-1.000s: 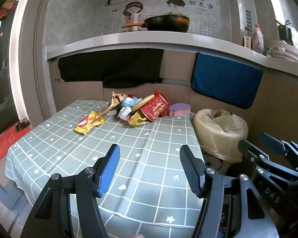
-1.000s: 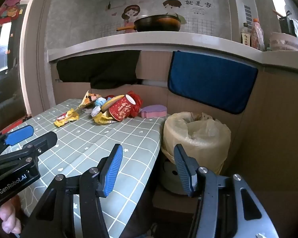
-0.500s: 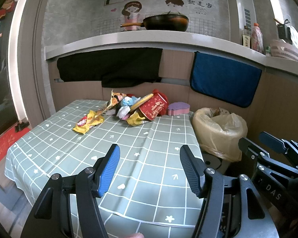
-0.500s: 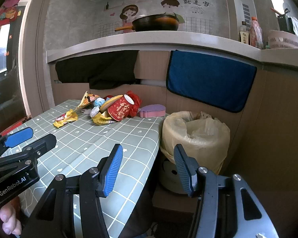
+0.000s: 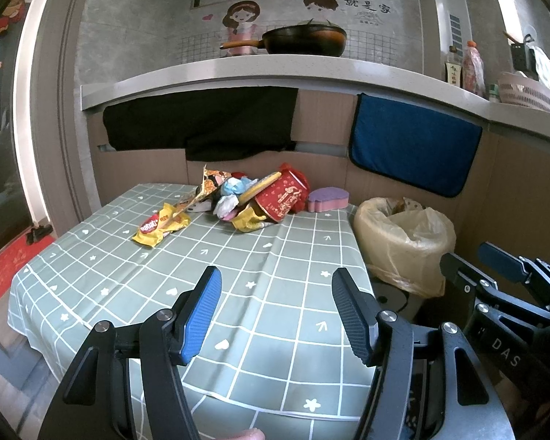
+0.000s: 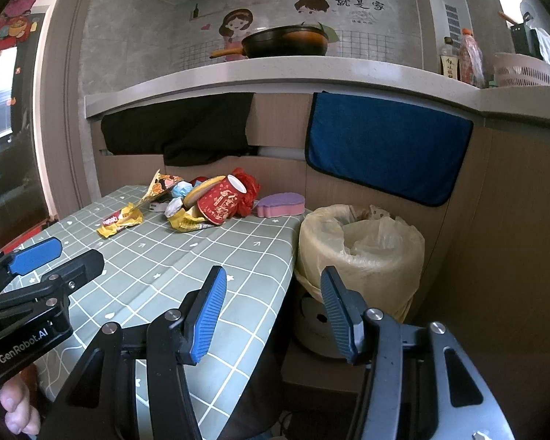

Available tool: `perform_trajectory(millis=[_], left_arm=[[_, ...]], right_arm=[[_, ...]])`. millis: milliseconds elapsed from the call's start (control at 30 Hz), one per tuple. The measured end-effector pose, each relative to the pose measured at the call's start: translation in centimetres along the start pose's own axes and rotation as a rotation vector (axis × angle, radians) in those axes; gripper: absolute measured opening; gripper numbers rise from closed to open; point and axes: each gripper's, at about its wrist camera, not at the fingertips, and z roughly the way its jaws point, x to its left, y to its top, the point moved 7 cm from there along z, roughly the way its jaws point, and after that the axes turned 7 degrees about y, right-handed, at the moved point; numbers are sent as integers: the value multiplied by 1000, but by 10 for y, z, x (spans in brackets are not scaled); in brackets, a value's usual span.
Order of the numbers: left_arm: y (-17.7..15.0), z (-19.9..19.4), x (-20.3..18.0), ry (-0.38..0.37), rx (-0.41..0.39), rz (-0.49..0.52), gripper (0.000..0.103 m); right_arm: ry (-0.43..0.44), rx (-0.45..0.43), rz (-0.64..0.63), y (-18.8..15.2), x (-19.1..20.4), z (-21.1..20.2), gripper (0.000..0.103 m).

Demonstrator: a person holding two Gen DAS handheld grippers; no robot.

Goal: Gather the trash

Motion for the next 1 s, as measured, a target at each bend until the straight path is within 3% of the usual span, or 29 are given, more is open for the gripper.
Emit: perform_trajectory(millis=[1000], left_arm=[[-1, -5, -4, -2, -1, 3, 63]], right_arm=[[-3, 0, 7, 1, -2, 0, 51]])
